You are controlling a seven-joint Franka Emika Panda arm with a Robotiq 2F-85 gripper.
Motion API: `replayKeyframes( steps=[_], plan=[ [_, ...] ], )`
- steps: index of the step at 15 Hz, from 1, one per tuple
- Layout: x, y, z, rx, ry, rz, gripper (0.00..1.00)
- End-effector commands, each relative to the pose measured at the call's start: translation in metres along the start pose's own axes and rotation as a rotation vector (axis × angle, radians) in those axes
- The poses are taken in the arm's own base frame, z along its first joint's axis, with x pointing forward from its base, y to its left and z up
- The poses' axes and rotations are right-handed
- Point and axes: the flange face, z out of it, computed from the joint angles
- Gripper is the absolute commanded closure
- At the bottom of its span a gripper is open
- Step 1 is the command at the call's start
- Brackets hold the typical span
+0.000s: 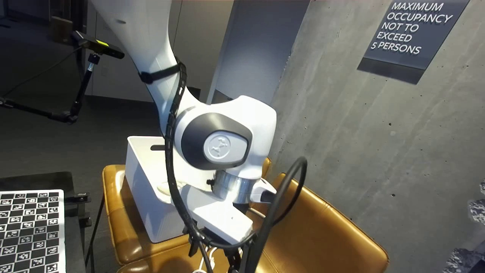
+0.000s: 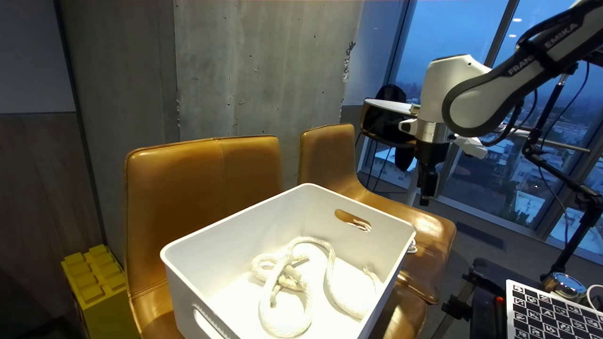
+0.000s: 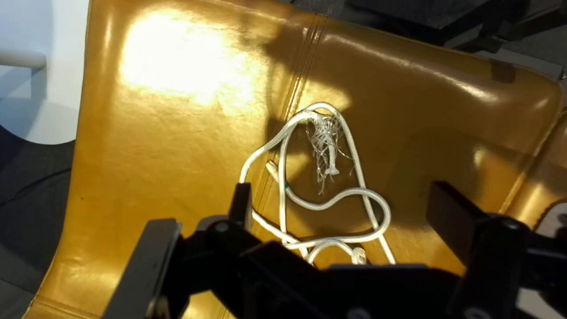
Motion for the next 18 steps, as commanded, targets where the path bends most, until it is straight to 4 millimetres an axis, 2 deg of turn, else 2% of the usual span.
replayKeyframes(
  steps=[1,4,8,15,17,18],
  plan=[
    [0.014,0.024,0.036,-0.012,-0.01,0.004,0.0],
    [0.023,0.028,0.065,-0.009,-0.03,0.008,0.0],
    [0.033,0.022,0.093,-0.006,-0.049,-0.002,0.0],
    [0.034,0.01,0.136,-0.008,-0.091,-0.022,0.01],
    [0.033,0.007,0.146,-0.01,-0.098,-0.027,0.09],
    [0.033,0.006,0.15,-0.011,-0.1,-0.029,0.27]
  ],
)
